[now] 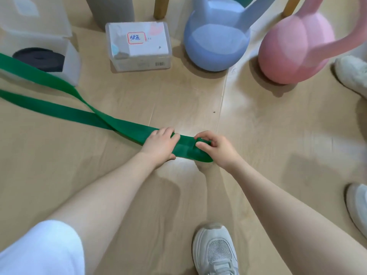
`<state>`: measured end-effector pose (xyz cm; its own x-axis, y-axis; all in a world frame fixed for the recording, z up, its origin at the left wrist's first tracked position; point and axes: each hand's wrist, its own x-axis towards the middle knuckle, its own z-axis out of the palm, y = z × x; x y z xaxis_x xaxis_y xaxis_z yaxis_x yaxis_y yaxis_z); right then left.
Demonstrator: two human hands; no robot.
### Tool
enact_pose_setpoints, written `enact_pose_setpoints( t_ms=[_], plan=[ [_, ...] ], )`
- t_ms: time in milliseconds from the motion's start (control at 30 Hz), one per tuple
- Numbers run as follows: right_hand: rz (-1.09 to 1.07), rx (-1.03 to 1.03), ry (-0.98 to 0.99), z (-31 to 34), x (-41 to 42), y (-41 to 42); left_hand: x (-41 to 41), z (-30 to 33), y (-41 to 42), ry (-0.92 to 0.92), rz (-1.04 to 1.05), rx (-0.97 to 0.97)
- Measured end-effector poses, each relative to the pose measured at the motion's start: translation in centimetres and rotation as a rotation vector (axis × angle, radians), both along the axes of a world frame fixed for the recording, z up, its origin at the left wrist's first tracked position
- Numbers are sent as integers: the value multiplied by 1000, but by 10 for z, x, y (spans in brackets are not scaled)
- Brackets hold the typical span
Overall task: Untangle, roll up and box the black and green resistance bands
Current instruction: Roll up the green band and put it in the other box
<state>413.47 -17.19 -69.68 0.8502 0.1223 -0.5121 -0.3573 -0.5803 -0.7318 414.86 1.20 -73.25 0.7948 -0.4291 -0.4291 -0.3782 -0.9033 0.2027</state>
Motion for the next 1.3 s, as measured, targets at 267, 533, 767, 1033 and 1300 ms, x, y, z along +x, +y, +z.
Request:
enact_pose_setpoints(
  t_ms=[267,533,767,1033,1300],
  plan=[
    [15,27,-34,13,0,6,-14,15,11,-77,-78,74],
    [183,-28,-27,7,-8,34,-30,43,96,-106,101,239],
    [53,-286,-69,-6,-1,20,-38,39,71,-428,25,0],
    [-364,354,76,9,-7,-8,-2,33,34,-327,-40,-145],
    [-331,572,181,4,2,-57,20,22,40,-105,-202,-21]
  ],
)
